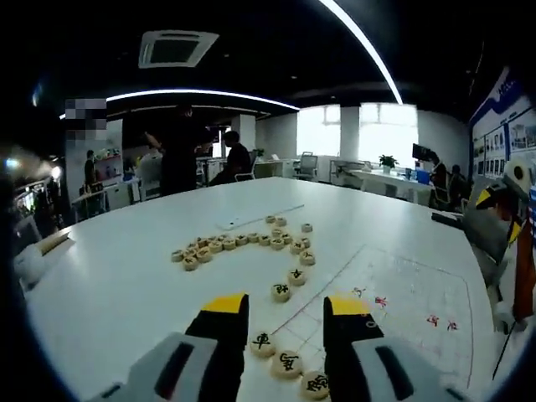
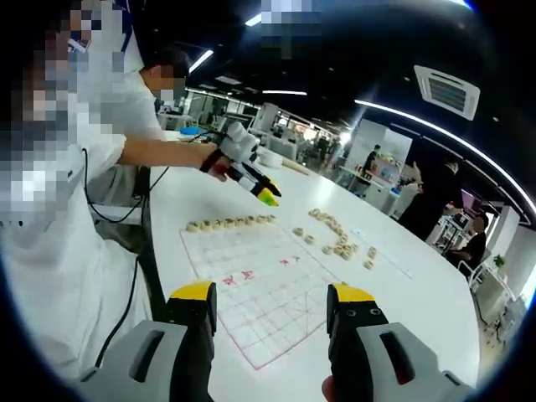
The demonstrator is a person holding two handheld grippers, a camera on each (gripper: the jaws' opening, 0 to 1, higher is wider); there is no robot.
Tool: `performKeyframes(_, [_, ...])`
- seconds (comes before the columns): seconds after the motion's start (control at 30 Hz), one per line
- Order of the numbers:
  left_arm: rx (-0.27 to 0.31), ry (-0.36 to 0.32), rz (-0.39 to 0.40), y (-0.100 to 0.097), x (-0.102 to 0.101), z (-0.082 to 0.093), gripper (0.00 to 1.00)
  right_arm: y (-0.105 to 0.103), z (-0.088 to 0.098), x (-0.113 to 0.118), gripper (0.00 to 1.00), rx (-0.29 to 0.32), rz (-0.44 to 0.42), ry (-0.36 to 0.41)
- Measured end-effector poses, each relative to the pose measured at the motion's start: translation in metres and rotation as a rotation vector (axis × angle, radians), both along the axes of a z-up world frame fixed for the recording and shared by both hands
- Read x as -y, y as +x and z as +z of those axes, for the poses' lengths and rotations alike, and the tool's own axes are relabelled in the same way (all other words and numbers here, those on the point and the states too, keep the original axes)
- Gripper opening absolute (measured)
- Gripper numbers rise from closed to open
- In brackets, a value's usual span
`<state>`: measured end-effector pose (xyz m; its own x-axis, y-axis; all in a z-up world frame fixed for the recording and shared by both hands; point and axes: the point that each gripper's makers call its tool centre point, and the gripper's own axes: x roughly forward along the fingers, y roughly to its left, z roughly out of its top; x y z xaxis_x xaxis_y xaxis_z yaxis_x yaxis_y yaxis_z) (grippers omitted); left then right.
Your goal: Pick up the chess pieces one by one and place each piece onto its starting position on the chessboard, setting the pieces on their correct points until all the chess pieces are arranged in the starting layout
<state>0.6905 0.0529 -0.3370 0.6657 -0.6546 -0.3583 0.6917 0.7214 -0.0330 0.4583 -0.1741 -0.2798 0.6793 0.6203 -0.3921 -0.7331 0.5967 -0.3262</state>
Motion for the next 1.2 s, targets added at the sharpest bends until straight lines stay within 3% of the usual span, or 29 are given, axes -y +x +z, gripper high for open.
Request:
performKeyframes(0.13, [0.009, -0.004, 0.024, 0.019, 0.015, -0.002, 0.31, 0.0, 0.0, 0.0, 0.53, -0.001, 0.001, 0.002])
performKeyframes(0.27, [0.025, 0.045, 0.034, 0.045, 0.029, -0.01, 0.31, 0.001, 0.0, 0.003, 0.53, -0.003, -0.009, 0.006])
performKeyframes(0.37, [-0.001, 0.032, 0.038, 0.059, 0.042, -0.014, 0.3, 0.001, -0.001, 0.003, 0.53, -0.004, -0.008, 0.007])
performKeyframes(0.5, [0.044, 0.129, 0.037, 0.08, 0.061, -0.02, 0.3, 0.001, -0.002, 0.004, 0.53, -0.007, -0.01, 0.009])
performKeyframes(0.6, [-0.007, 0.1, 0.037, 0.094, 0.078, -0.027, 0.3, 0.001, -0.004, 0.003, 0.53, -0.01, -0.007, 0.008])
performKeyframes(0.73, [-0.012, 0.121, 0.058, 0.108, 0.081, -0.033, 0.29, 0.002, -0.004, 0.003, 0.53, -0.012, -0.006, 0.01])
performKeyframes(0.8, [-0.03, 0.138, 0.085, 0.126, 0.083, -0.043, 0.28, 0.001, -0.006, 0.003, 0.53, -0.016, -0.002, 0.014])
performKeyframes(1.1, [-0.072, 0.117, 0.096, 0.148, 0.103, -0.057, 0.28, 0.005, -0.008, 0.005, 0.53, -0.027, -0.008, 0.019])
performKeyframes(1.2, [-0.115, 0.072, 0.086, 0.151, 0.112, -0.061, 0.28, 0.005, -0.009, 0.004, 0.53, -0.027, -0.003, 0.018])
